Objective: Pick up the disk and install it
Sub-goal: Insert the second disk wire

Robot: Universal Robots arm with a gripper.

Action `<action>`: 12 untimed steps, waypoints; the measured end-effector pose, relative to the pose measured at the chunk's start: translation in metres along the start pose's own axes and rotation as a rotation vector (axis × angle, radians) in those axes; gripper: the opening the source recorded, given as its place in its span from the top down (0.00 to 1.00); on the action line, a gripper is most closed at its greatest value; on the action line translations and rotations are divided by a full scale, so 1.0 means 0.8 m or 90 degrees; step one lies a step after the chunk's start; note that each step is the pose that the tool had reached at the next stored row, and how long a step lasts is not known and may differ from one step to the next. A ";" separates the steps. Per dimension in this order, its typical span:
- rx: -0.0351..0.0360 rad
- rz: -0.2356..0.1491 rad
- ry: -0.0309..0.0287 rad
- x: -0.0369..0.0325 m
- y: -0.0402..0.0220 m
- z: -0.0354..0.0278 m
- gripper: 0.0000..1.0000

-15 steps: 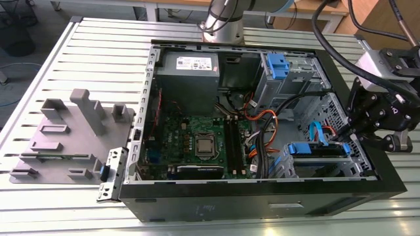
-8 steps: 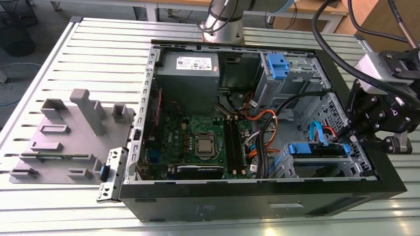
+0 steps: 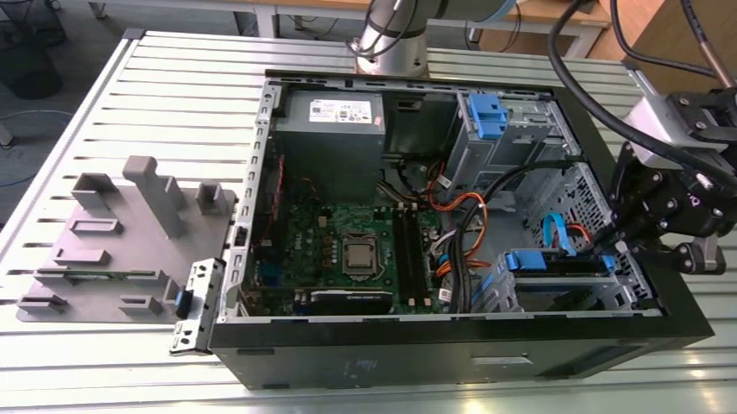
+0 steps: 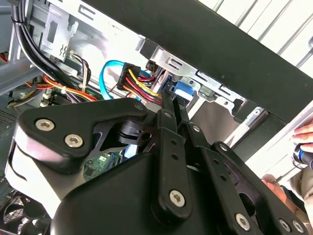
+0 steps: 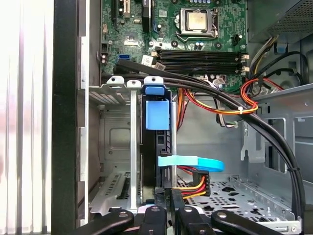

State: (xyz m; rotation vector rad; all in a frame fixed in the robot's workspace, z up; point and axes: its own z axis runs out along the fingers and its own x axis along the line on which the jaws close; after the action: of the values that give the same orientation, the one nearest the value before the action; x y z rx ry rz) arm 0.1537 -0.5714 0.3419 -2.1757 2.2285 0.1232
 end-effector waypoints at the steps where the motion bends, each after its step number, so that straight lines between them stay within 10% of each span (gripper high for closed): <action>1: 0.0000 0.000 0.0001 0.0005 0.0000 0.0005 0.84; 12: 0.0001 0.000 0.0047 0.0046 0.0012 0.0035 0.84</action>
State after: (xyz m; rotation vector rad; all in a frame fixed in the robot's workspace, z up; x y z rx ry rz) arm 0.1526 -0.5749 0.3390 -2.1793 2.2326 0.1151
